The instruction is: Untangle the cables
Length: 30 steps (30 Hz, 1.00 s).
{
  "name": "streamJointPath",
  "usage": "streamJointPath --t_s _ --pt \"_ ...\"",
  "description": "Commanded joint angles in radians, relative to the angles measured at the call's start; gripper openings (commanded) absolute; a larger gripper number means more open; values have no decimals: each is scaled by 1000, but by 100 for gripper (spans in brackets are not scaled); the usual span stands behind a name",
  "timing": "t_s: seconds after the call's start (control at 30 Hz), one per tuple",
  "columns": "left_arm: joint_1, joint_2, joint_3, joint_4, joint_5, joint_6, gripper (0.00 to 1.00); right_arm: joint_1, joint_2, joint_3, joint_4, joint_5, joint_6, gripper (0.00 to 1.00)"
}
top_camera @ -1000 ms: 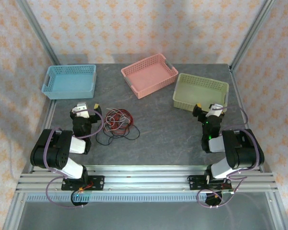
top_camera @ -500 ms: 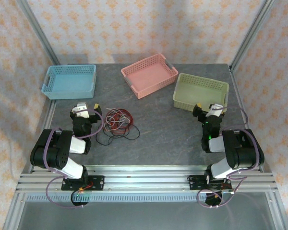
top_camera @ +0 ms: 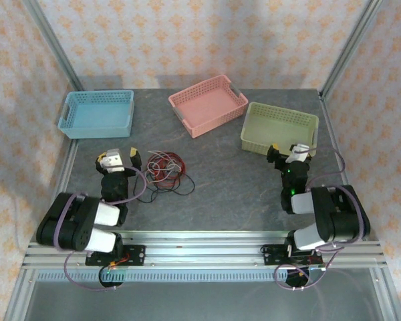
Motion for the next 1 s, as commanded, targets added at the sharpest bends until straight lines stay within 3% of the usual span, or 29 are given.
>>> streamJointPath --t_s 0.0,0.33,0.5,0.6,0.73,0.9,0.97 --pt "-26 -147 7 -138 -53 -2 99 16 -109 29 -136 -5 4 100" --pt "-71 -446 136 -670 -167 -152 99 51 -426 1 -502 -34 63 99" --pt "-71 -505 185 -778 -38 -261 99 62 -587 25 -679 -39 100 100" --pt "-70 -509 217 -844 -12 -376 99 62 -642 71 -782 -113 123 100" --pt "-71 -478 294 -994 -27 -537 99 64 -703 64 -819 -215 274 100" --pt "-78 -386 364 -1036 101 -585 99 68 -698 90 -915 -248 449 100" --pt "-103 -352 392 -1043 103 -573 99 68 -682 93 -900 -330 442 100"
